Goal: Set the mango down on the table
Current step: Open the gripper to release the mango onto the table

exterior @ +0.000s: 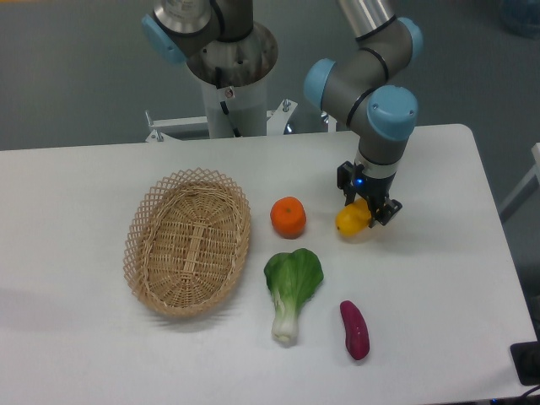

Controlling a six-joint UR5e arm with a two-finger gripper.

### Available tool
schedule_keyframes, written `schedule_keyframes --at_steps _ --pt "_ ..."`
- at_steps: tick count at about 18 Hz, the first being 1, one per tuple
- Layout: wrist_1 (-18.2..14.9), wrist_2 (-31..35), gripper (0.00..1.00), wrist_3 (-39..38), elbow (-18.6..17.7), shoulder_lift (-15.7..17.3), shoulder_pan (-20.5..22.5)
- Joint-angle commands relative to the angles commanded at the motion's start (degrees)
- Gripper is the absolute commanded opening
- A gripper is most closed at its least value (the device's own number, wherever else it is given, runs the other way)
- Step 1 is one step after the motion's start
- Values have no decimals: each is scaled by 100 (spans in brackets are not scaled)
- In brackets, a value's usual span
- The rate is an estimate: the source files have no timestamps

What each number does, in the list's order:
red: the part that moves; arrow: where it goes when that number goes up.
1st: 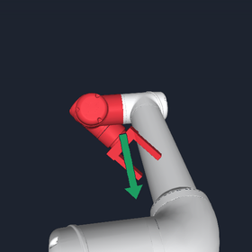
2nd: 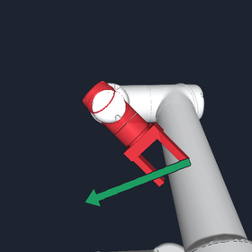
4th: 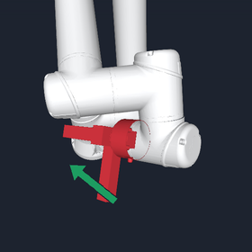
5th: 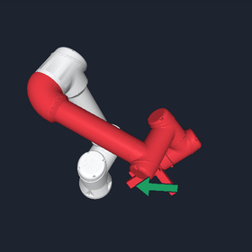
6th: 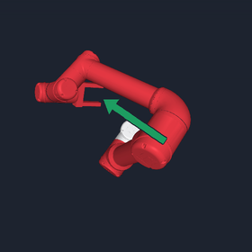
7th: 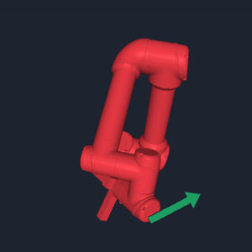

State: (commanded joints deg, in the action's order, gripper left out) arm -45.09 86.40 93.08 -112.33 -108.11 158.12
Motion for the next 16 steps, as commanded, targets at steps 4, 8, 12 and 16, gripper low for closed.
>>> schedule_keyframes --at_steps 4,8,12,16 --pt "35 17 100 -53 246 131 0" --pt "44 -17 100 -553 474 176 -26" --pt "36 -53 100 -685 939 272 -35" --pt "-88 -35 100 -756 1274 457 61"
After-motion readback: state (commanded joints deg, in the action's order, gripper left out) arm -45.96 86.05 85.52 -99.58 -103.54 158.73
